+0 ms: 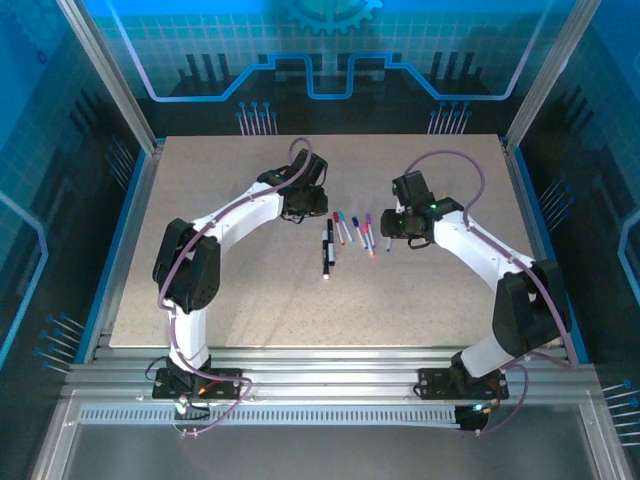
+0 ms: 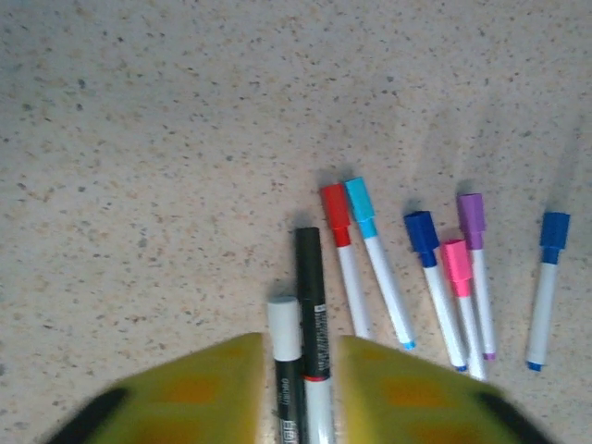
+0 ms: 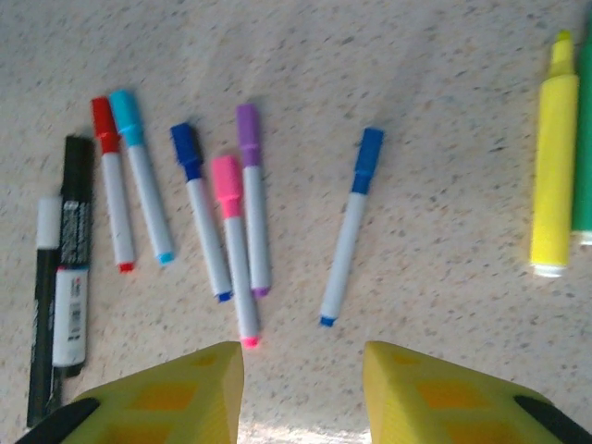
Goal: Open the pen caps
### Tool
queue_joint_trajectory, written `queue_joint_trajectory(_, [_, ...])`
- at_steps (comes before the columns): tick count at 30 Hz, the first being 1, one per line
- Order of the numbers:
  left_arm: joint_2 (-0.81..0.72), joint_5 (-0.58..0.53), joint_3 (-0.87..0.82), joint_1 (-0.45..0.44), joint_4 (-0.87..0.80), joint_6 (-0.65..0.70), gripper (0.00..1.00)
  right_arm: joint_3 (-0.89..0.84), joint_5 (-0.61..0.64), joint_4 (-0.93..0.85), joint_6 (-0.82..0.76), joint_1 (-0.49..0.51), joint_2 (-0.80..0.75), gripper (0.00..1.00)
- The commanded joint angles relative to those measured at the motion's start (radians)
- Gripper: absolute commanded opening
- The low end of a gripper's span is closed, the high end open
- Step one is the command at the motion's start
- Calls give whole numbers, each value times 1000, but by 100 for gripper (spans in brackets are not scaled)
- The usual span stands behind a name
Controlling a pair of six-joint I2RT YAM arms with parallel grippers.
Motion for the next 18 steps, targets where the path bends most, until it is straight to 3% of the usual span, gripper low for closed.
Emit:
queue_joint_trajectory(1, [-34,10,23,-5,15,-47,0,-11,77,33,6,38,-46,39])
queue_joint_trajectory(6, [-107,39,-23,4,73,-177,0,-9,154,34,-1,69,-62,38])
queue_joint_trajectory(9, [-151,174,-122,26,237,-224,0,-17,143,47,1,73,-67,37])
queue_joint_trajectory(13, [-48,272,17,33,117,-176,0,-13,110,56,7,74,-48,36])
queue_joint_trajectory(16, [-12,273,42,31,78,-163,0,-15,97,63,10,81,-30,36])
queue_joint_trajectory(18, [-10,255,35,32,72,-159,24,-12,95,58,12,87,-23,35])
